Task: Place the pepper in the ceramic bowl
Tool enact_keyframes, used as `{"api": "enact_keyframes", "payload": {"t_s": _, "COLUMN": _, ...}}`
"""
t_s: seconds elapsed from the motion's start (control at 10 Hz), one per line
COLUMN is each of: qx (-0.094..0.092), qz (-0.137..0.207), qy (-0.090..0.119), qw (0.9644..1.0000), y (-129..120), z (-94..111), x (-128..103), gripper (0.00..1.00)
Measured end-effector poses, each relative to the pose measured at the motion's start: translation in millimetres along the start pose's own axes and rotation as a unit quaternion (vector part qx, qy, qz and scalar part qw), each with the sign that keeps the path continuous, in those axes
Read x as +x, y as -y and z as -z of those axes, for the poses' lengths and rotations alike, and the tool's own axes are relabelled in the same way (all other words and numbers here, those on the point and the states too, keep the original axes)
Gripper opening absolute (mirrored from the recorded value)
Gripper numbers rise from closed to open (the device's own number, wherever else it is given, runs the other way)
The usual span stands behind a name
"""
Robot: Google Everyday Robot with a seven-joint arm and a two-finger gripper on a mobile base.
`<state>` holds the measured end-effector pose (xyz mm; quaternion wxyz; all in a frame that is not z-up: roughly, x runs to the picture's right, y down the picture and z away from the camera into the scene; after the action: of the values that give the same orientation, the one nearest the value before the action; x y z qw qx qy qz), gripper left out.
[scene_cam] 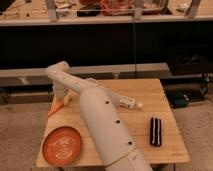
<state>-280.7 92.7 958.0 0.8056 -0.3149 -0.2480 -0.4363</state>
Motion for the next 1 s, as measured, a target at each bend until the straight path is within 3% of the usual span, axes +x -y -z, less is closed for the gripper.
{"api": "enact_keyframes", "payload": {"t_s": 0.3, "qx": 0.0, "qz": -0.001, "qy": -0.008, "qw": 1.0, "y": -12, "z": 23, "x": 9, "gripper": 0.01}}
{"api": "enact_keyframes", "payload": {"t_s": 0.6, "qx": 0.002, "qz": 0.005, "qy": -0.011, "qw": 0.9999, "y": -12, "z": 29, "x": 6, "gripper": 0.01}}
{"api": "enact_keyframes", "payload": {"t_s": 1.0, "qx": -0.005, "qz": 0.005, "qy": -0.015, "qw": 0.9999, "y": -36, "z": 46, "x": 11, "gripper": 0.01}}
